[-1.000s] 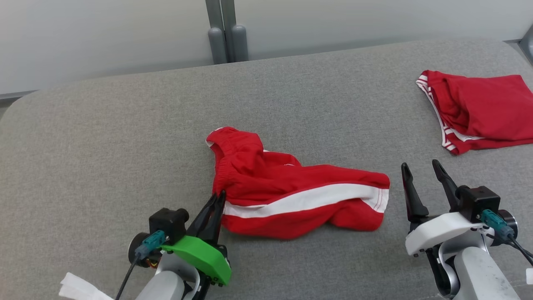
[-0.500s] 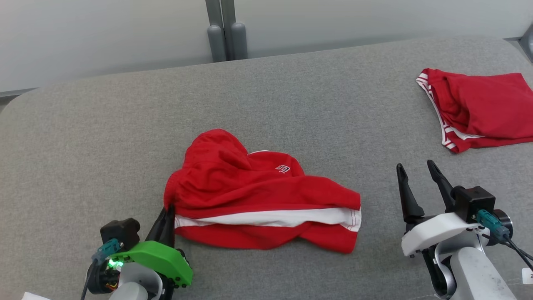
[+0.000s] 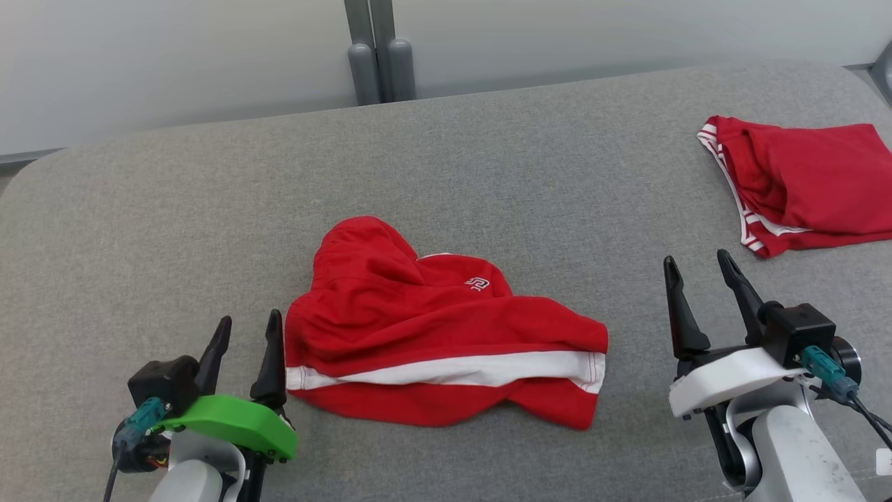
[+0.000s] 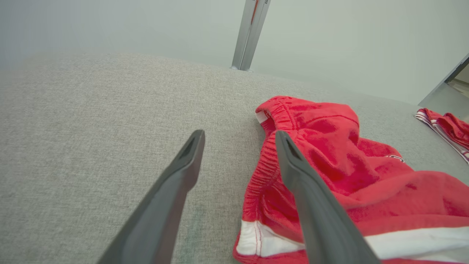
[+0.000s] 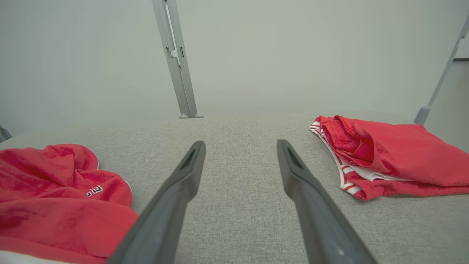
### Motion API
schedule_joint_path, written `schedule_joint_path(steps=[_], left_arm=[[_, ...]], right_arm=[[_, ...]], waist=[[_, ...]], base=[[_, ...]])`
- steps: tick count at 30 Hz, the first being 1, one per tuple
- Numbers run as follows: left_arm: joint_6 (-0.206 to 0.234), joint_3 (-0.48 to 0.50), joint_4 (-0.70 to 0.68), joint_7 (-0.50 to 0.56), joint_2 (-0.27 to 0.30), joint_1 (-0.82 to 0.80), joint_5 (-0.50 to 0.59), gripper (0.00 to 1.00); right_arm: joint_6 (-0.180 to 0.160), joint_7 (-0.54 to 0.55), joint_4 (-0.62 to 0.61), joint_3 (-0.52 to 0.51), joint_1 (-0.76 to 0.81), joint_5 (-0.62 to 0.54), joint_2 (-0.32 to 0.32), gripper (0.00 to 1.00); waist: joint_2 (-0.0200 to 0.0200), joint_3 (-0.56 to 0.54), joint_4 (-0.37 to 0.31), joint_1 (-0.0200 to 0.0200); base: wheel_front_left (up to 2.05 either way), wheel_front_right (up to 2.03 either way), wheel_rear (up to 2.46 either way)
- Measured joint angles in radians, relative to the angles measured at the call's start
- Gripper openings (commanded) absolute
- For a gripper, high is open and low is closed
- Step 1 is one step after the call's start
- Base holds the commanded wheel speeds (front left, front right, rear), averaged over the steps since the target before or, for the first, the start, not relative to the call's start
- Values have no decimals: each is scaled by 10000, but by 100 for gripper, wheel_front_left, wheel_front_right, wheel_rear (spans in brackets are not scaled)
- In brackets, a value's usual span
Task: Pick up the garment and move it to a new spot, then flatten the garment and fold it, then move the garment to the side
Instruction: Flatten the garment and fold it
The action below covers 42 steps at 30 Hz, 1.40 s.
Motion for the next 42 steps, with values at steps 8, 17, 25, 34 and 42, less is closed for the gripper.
schedule_joint_path(steps=[8, 17, 25, 34, 42], left_arm=[[180, 1049, -1699, -42, 36, 580, 1026, 100], [109, 1634, -2575, -44, -372, 1866, 1705, 100], [-132, 1985, -2661, -44, -757, 2365, 2033, 100], [-399, 2265, -2483, -44, -1012, 2435, 2374, 100], [-531, 2401, -2405, -44, -1152, 2436, 2560, 100]], right_arm=[[0, 0, -610, 263, 125, -228, 146, 100], [0, -2, -1154, 497, 701, -334, 343, 100], [0, 0, -1221, 487, 1109, -272, 401, 100], [0, 0, -1103, 558, 1157, -6, 405, 100], [0, 0, -938, 627, 1157, 12, 407, 100]], waist=[[0, -277, 213, 0], [0, -809, 380, 0], [0, -1041, 556, 0], [0, -1125, 532, 0], [0, -1136, 517, 0]], base=[[0, 0, 0], [0, 0, 0], [0, 0, 0], [0, 0, 0], [0, 0, 0]])
